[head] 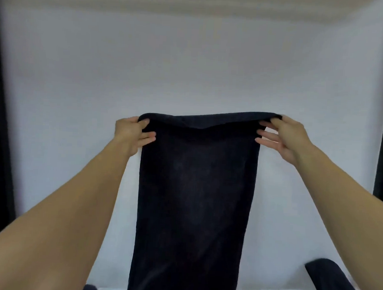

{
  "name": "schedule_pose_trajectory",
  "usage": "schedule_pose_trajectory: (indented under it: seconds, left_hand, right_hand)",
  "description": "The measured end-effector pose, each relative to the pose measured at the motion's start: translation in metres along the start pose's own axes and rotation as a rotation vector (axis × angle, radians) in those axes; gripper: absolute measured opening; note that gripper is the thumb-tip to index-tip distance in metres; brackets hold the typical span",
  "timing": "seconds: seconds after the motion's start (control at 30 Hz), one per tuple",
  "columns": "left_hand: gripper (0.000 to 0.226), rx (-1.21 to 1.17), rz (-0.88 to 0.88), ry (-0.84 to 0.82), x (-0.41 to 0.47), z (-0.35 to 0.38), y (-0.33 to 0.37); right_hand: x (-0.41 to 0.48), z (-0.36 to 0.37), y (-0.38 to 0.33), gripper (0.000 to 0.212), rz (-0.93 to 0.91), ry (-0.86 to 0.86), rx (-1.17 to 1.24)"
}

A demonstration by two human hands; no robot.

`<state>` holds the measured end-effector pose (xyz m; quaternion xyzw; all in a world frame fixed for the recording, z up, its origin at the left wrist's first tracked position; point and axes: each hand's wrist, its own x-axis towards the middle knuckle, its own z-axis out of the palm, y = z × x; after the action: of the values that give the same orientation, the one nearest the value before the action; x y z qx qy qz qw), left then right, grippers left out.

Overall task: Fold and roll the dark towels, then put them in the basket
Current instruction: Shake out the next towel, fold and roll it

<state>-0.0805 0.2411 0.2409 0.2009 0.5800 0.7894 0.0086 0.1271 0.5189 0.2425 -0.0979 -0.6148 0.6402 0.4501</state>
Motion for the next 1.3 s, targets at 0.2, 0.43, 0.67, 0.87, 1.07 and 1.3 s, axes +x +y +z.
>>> schedule_pose_trajectory:
  seconds: [0.2,0.43,0.67,0.87,1.07,1.3]
  left_hand:
    - [0.012,-0.17,0.255,0.015,0.002,0.031,0.058]
    - [0.013,-0.203,0.376,0.034,-0.034,0.033,0.094]
    - [0.011,-0.136,0.283,0.095,-0.11,0.006,0.081]
    - [0.022,0.004,0.283,0.095,-0.179,-0.038,0.071]
    - [0.024,-0.016,0.268,0.037,-0.239,-0.062,0.069]
    - [0.027,-0.005,0.236,0.095,-0.28,-0.085,0.064]
  right_hand:
    - [0.027,0.018,-0.055,0.015,-0.177,-0.041,0.138]
    - [0.009,0.015,-0.085,0.018,-0.233,-0.037,0.209]
    - [-0.08,-0.008,-0.075,0.012,-0.196,-0.024,0.143]
    - [-0.171,-0.033,-0.073,0.013,-0.187,0.023,0.024]
    - [-0.244,-0.043,-0.074,0.013,-0.125,0.141,0.086]
    - [-0.299,-0.043,-0.089,0.009,-0.145,0.199,0.171]
